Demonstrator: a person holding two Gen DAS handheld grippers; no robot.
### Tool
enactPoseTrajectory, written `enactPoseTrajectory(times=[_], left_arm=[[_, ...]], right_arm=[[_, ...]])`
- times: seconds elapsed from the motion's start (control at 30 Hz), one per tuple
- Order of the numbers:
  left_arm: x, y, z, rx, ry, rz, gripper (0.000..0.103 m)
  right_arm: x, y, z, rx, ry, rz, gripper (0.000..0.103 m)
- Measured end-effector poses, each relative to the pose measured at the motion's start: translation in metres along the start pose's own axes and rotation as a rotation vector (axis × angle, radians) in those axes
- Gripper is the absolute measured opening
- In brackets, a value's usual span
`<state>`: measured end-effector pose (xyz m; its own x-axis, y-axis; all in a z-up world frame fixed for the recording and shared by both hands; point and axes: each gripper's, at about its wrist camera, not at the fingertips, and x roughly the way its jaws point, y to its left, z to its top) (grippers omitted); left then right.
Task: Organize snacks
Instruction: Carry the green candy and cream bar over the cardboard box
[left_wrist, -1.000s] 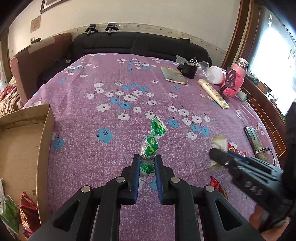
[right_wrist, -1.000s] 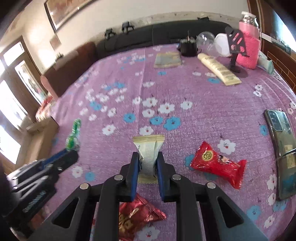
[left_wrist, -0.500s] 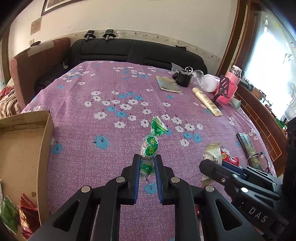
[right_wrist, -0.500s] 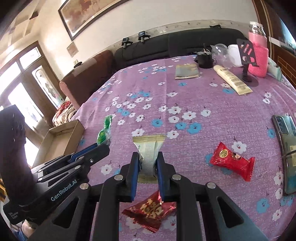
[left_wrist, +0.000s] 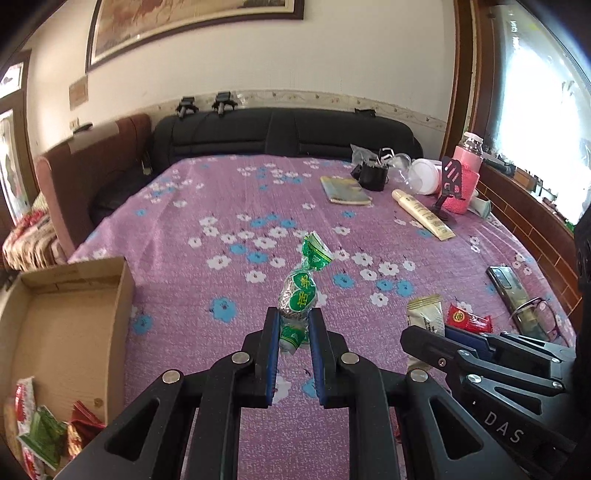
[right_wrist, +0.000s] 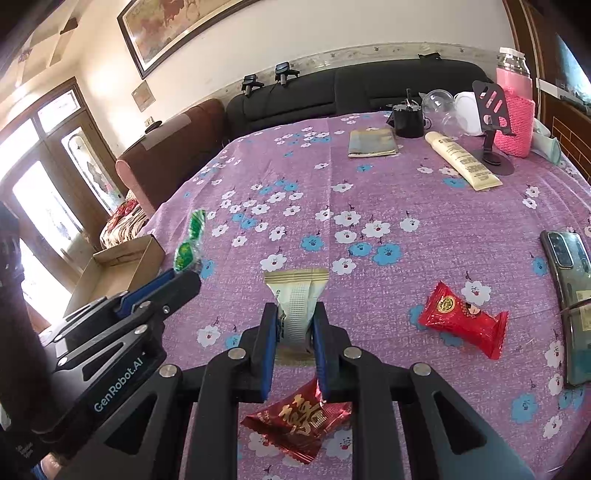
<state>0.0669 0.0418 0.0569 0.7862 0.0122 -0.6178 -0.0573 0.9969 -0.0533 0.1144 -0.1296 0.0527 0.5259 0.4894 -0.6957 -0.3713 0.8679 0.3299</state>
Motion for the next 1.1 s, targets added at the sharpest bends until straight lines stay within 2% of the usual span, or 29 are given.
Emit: enactPoseTrajectory(times=[0.37, 0.9, 1.1], left_arm=[[-0.018, -0.007, 0.002, 0.045, -0.096, 0.066, 0.016], [-0.029, -0.009, 0.001, 0.034, -0.15, 0.122, 0.016], [-0.046, -0.012, 0.001, 0.04, -0.184, 0.163, 0.016]], right_arm=[[-0.003, 0.001, -0.001, -0.001, -0.013, -0.013, 0.017], [-0.014, 0.006, 0.001, -0.018, -0.055, -0.03, 0.017], [-0.017, 0.008, 0.002, -0.018, -0.067, -0.023, 0.017]])
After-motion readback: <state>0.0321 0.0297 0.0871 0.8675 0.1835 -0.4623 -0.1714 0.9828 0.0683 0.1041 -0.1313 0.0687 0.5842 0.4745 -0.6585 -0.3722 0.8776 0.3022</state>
